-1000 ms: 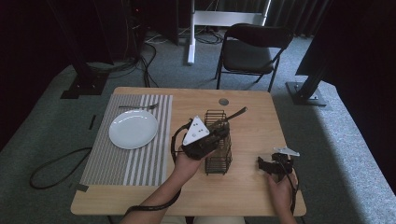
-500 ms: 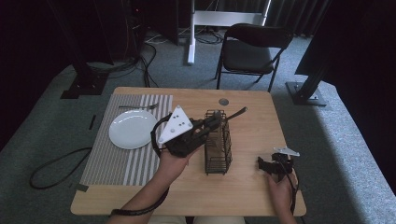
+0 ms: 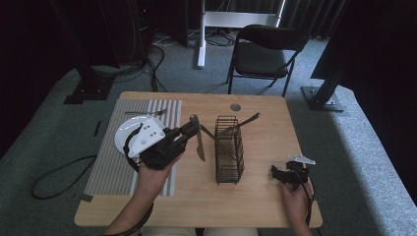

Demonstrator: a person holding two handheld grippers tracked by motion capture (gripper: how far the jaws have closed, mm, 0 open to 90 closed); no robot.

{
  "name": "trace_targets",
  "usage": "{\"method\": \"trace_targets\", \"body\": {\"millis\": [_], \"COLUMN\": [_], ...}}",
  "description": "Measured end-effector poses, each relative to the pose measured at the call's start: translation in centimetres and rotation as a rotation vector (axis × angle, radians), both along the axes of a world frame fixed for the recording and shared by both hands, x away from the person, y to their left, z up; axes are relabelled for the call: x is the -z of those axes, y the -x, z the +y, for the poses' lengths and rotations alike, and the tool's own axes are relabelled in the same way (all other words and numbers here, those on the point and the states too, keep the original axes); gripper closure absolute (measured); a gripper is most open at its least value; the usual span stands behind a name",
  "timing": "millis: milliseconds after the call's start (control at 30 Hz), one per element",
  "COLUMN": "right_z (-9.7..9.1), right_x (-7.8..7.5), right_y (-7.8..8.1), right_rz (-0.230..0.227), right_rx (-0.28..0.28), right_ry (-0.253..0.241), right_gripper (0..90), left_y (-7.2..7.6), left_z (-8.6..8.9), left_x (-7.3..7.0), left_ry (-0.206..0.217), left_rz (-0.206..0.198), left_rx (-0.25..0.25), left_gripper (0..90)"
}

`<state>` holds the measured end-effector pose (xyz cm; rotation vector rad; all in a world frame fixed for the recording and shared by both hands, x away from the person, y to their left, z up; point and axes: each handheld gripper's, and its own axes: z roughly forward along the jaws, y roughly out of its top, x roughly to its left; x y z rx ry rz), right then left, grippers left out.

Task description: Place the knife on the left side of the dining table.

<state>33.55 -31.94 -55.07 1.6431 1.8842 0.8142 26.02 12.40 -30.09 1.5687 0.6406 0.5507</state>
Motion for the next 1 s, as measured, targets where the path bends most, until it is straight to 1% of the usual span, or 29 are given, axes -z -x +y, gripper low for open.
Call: {"method": "trace_targets", "body": {"millis": [100, 167, 333, 367, 400, 467, 500, 567, 633, 700, 800, 867, 933, 1000], "right_z": [0.0, 0.0, 0.0, 0.0, 0.0, 0.0, 0.0, 0.0, 0.0, 0.0, 0.0, 0.0, 0.0, 0.0], "right_x": [0.0, 0.0, 0.0, 0.0, 0.0, 0.0, 0.0, 0.0, 0.0, 0.0, 0.0, 0.0, 0.0, 0.0], "right_y": [0.0, 0.0, 0.0, 0.0, 0.0, 0.0, 0.0, 0.0, 0.0, 0.0, 0.0, 0.0, 0.0, 0.0], "right_rz": [0.000, 0.001, 0.001, 0.001, 0.001, 0.001, 0.002, 0.001, 0.001, 0.001, 0.001, 0.001, 0.001, 0.001], "right_rx": [0.000, 0.000, -0.001, 0.000, 0.000, 0.001, 0.001, 0.001, 0.001, 0.001, 0.001, 0.001, 0.001, 0.001], "right_ry": [0.000, 0.000, 0.001, 0.001, 0.000, 0.000, 0.000, 0.000, 0.000, -0.001, -0.001, -0.001, -0.001, -0.001], "right_gripper": [11.8, 11.8, 11.8, 11.8, 11.8, 11.8, 11.8, 11.8, 11.8, 11.8, 11.8, 11.8, 11.8, 11.8], "left_y": [-0.1, -0.3, -0.4, -0.5, -0.6, -0.8, -1.0, -1.2, -1.5, -1.8, -2.1, -2.3, -2.5, -2.5], "left_z": [1.2, 2.2, 4.3, 4.7, 5.1, 6.0, 6.3, 6.9, 7.3, 7.7, 8.0, 8.1, 8.2, 8.3], "left_x": [1.4, 2.4, 4.9, 5.5, 6.0, 7.1, 7.7, 8.8, 9.7, 10.6, 11.6, 12.2, 12.8, 13.2], "left_ry": [-0.010, -0.005, -0.019, -0.018, -0.014, 0.006, 0.006, 0.020, 0.018, 0.034, 0.036, 0.048, 0.053, 0.067], "left_rz": [0.022, 0.052, 0.077, 0.080, 0.089, 0.105, 0.114, 0.130, 0.145, 0.154, 0.160, 0.164, 0.177, 0.168], "left_rx": [-0.040, -0.072, -0.172, -0.196, -0.210, -0.244, -0.260, -0.278, -0.299, -0.308, -0.325, -0.330, -0.334, -0.340], "left_gripper": [83.9, 83.9, 83.9, 83.9, 83.9, 83.9, 83.9, 83.9, 83.9, 83.9, 83.9, 83.8, 83.8, 83.9]}}
